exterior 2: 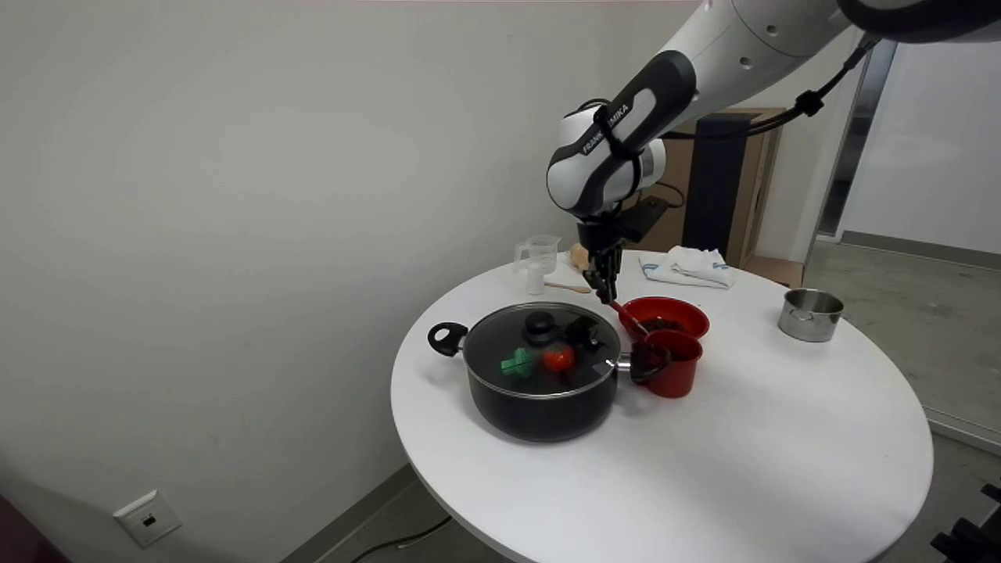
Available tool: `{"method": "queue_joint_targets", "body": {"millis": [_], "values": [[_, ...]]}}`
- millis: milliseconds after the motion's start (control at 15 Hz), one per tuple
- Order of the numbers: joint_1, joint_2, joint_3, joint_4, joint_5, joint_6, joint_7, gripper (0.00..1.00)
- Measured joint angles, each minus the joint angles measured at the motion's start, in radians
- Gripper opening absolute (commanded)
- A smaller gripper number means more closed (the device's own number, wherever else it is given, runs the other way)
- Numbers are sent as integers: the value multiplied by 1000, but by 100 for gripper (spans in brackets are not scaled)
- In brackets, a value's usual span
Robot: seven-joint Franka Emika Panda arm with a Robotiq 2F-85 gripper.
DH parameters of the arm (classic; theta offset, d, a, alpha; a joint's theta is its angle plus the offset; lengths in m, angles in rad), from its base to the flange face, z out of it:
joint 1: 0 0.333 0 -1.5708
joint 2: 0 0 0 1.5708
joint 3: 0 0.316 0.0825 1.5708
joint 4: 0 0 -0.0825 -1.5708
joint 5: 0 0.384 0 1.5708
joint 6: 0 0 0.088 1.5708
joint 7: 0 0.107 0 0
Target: Use the spoon to take one scoop of contents from the orange bowl then pour it back into the bowl
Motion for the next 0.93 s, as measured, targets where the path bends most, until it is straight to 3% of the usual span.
{"method": "queue_joint_targets", "body": {"millis": [133, 200, 333, 733, 933], "values": [[0, 4, -8, -10, -13, 14, 13, 13], [0, 4, -13, -14, -19, 16, 19, 44], [0, 4, -18, -18, -23, 16, 25, 51], [-3, -5, -4, -43, -18, 16, 26, 96], [-5, -64, 21, -92, 6, 17, 61, 100]]}}
